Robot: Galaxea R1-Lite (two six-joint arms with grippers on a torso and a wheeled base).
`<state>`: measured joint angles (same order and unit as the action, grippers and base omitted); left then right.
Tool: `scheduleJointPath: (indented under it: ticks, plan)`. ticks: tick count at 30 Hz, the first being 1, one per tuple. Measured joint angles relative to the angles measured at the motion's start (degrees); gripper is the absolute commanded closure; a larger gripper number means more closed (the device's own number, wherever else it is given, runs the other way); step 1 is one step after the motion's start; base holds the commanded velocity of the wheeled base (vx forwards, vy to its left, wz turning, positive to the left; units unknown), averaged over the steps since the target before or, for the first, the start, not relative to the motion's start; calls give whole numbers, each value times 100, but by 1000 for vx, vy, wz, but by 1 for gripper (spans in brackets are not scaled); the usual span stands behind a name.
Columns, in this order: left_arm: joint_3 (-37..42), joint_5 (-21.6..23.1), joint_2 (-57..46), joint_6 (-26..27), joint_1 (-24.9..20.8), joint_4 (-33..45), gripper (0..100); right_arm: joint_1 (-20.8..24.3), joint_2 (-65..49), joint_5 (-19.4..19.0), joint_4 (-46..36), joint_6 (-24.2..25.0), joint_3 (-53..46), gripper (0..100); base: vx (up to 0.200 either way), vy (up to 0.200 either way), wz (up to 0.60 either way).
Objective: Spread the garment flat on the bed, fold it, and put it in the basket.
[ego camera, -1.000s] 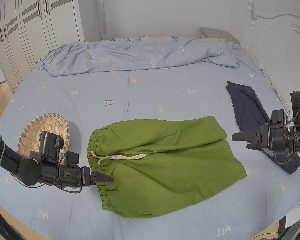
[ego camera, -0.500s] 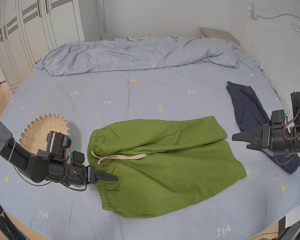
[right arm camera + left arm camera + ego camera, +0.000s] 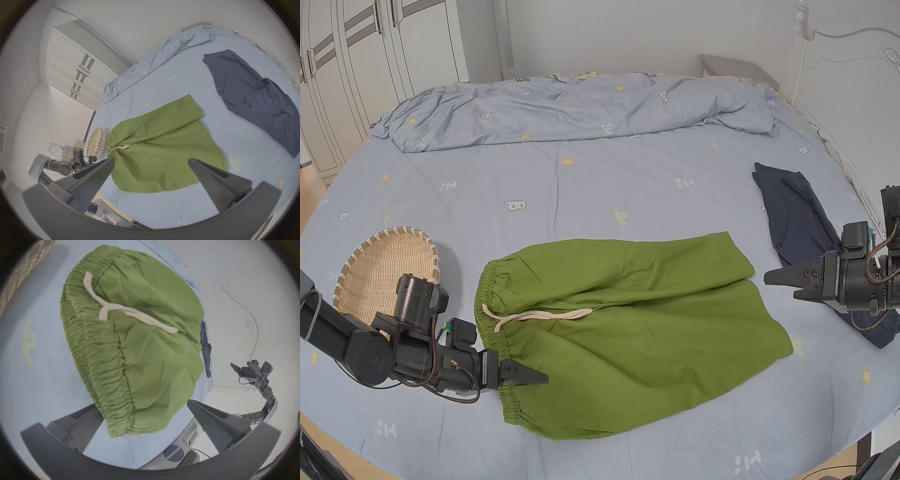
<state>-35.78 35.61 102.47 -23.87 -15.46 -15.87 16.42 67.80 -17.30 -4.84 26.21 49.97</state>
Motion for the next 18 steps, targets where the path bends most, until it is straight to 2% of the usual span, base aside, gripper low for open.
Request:
scheduleJointPath:
  ticks: [10, 18]
  plan:
    - [533, 695, -739, 6, 39, 4, 0, 4, -33, 4, 2, -11, -5, 0, 0, 0, 0]
    - [758, 706, -995, 33, 59, 6, 0, 6, -113, 1, 0, -11, -5, 0, 0, 0, 0]
